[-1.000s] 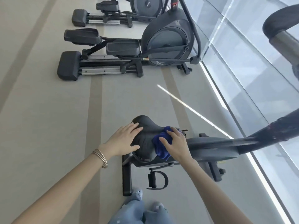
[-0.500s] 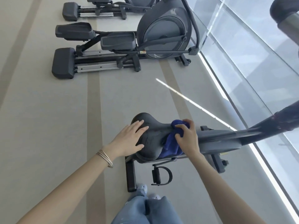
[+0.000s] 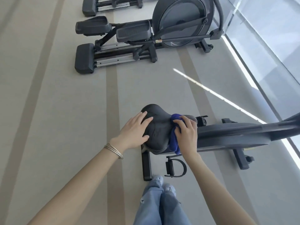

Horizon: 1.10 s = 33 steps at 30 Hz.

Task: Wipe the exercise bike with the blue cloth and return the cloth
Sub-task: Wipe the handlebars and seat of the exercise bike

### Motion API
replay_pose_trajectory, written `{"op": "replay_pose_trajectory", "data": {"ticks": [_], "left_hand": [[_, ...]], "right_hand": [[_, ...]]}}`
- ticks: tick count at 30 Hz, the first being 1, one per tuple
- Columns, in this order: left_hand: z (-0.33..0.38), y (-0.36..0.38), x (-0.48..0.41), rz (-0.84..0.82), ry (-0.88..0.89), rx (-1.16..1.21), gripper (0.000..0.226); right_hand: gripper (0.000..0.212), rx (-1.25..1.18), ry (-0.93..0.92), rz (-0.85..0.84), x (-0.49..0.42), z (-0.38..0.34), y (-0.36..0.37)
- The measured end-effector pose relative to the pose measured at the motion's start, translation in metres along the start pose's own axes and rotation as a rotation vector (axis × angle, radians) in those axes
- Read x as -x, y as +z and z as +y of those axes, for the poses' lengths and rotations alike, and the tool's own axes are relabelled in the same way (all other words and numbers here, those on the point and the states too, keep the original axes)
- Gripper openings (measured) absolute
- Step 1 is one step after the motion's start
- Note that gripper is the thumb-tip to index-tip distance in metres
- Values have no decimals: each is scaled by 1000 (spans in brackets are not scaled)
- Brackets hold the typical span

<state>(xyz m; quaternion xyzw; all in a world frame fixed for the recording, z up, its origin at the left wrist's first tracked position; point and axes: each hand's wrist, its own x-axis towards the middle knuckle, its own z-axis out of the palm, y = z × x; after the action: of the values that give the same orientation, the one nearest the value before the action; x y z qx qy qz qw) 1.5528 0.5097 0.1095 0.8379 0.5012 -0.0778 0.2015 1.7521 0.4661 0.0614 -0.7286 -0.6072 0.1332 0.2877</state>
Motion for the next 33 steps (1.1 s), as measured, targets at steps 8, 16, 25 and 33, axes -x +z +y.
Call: {"op": "replay_pose_trajectory", "data": {"ticks": [8,16,25,33], "left_hand": [[-5,-10,-5,-28,-14,-50,72],[-12,-4,-38,-90,67,-77,73],[-60,-15,-78,-111,280,-156,76],[-80,-32,-106,-231,489,-150,83]], "right_hand": [[37,-27,106,-61,-34,49,-39],[29,242,-288,-205,-11,32,-25],[29,190,237,55,-33,4,-5],[28,166,163,-4,-21,-31,9]]}}
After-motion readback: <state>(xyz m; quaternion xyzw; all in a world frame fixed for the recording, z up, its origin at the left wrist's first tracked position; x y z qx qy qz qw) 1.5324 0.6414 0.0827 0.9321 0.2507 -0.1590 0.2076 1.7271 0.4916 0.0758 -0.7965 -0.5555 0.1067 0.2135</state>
